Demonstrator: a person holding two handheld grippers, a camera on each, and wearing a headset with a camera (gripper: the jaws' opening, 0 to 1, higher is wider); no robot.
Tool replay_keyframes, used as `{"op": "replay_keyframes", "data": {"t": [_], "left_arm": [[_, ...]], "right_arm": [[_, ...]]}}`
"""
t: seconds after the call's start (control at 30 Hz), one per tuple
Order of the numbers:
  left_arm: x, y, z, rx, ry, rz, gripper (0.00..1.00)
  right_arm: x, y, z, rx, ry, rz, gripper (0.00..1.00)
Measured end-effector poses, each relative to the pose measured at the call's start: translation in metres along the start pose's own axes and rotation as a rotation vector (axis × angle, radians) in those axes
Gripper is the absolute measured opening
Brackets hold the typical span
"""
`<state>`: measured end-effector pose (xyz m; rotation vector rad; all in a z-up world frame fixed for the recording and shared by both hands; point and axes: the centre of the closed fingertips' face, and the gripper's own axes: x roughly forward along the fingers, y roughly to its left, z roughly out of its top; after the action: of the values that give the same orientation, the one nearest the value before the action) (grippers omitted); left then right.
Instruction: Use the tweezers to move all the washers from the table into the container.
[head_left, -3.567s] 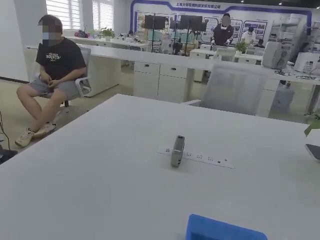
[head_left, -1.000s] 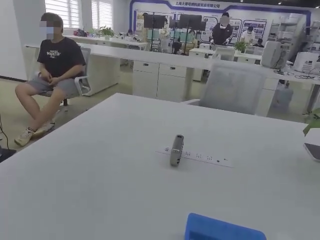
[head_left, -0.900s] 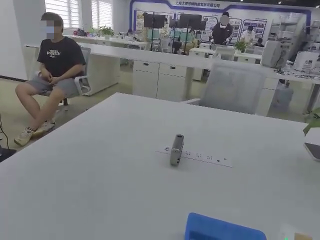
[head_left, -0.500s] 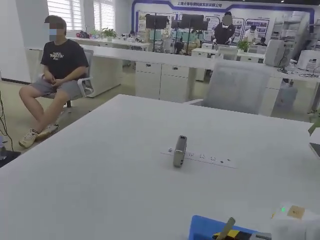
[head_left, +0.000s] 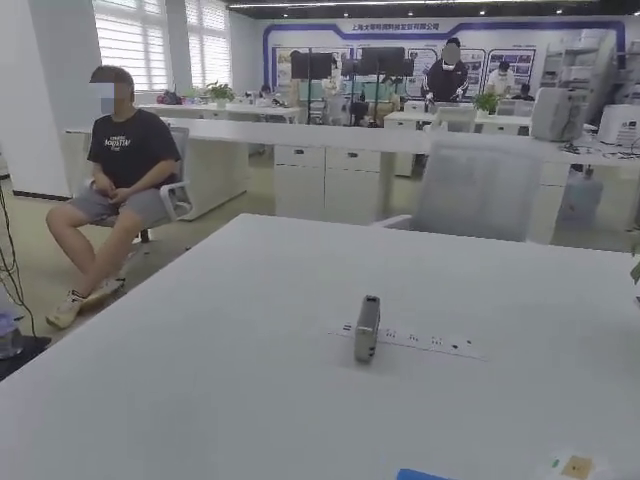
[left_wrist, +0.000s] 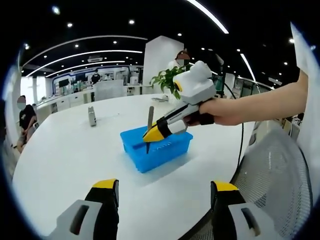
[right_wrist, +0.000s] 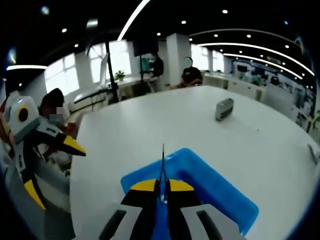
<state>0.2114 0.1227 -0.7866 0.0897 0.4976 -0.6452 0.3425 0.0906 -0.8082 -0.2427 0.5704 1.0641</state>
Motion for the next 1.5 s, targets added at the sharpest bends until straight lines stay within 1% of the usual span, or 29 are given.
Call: {"op": "replay_keyframes", "data": {"t": [0.07,0.1,0.17,0.2,0.27,0.33,0.43,0.47,0.53,0.7,0.8,0.97,1.03,1.1,1.13,1.17,1.23,1.33,1.37,1.43,1.47,1.5], "left_arm": [[0.0,0.001,0.0,-0.002,0.0,0.003,0.76],[0.0,0.0,0.0,-0.01,0.0,-0.004,0.76],[0.001,-0.001,0.0,-0.01,0.002,-0.013,0.76],[0.001,-0.002,0.0,-0.006,0.001,-0.018,0.75],[0.001,-0.003,0.0,-0.003,0.001,-0.024,0.75],[0.002,-0.005,-0.002,-0.004,0.014,-0.037,0.75],[0.003,-0.006,-0.003,0.002,0.026,-0.042,0.75],[0.003,-0.006,-0.004,0.001,0.027,-0.043,0.75],[0.003,-0.005,-0.004,-0.013,0.029,-0.043,0.75],[0.001,-0.003,-0.002,-0.057,0.013,-0.043,0.75],[0.001,-0.002,-0.001,-0.064,0.009,-0.037,0.74],[-0.001,-0.001,0.003,-0.084,-0.009,-0.041,0.73],[-0.002,0.001,0.006,-0.095,-0.021,-0.041,0.73],[-0.004,0.0,0.01,-0.108,-0.028,-0.052,0.7],[-0.005,0.0,0.011,-0.111,-0.031,-0.054,0.68],[-0.006,0.0,0.013,-0.112,-0.035,-0.058,0.66],[-0.007,0.001,0.019,-0.11,-0.042,-0.068,0.65],[-0.01,0.001,0.03,-0.101,-0.051,-0.093,0.58],[-0.01,0.001,0.036,-0.102,-0.06,-0.11,0.56],[-0.01,-0.003,0.043,-0.127,-0.053,-0.159,0.52],[-0.009,-0.001,0.046,-0.125,-0.054,-0.159,0.51],[-0.009,0.0,0.052,-0.122,-0.057,-0.168,0.49]], "right_arm": [[0.003,0.0,-0.003,-0.013,0.004,0.002,0.03],[0.003,0.0,-0.004,-0.024,0.008,0.0,0.03],[0.004,0.0,-0.009,-0.019,0.023,-0.001,0.03],[0.003,0.0,-0.009,-0.019,0.017,-0.003,0.03],[0.003,0.001,-0.005,-0.008,0.004,-0.002,0.03],[0.003,0.002,-0.005,-0.008,0.008,-0.001,0.03],[0.005,0.004,-0.005,-0.025,0.005,0.014,0.04],[0.006,0.005,-0.005,-0.036,0.005,0.015,0.04],[0.006,0.004,-0.004,-0.035,0.004,0.014,0.04],[0.004,0.004,-0.004,-0.013,-0.006,0.01,0.04],[0.0,0.003,-0.003,-0.025,-0.01,-0.002,0.04],[-0.012,0.001,0.01,-0.024,-0.054,-0.022,0.04],[-0.02,0.001,0.018,-0.028,-0.074,-0.027,0.04],[-0.027,0.002,0.026,-0.035,-0.096,-0.032,0.04],[-0.029,0.002,0.027,-0.037,-0.1,-0.032,0.04],[-0.034,0.004,0.031,-0.038,-0.111,-0.031,0.04],[-0.041,0.006,0.036,-0.044,-0.126,-0.028,0.04],[-0.052,0.015,0.041,-0.063,-0.14,-0.004,0.04],[-0.055,0.017,0.041,-0.068,-0.144,0.007,0.04],[-0.059,0.022,0.039,-0.064,-0.146,0.035,0.04],[-0.062,0.026,0.038,-0.066,-0.143,0.053,0.04],[-0.064,0.029,0.038,-0.07,-0.145,0.059,0.04]]}}
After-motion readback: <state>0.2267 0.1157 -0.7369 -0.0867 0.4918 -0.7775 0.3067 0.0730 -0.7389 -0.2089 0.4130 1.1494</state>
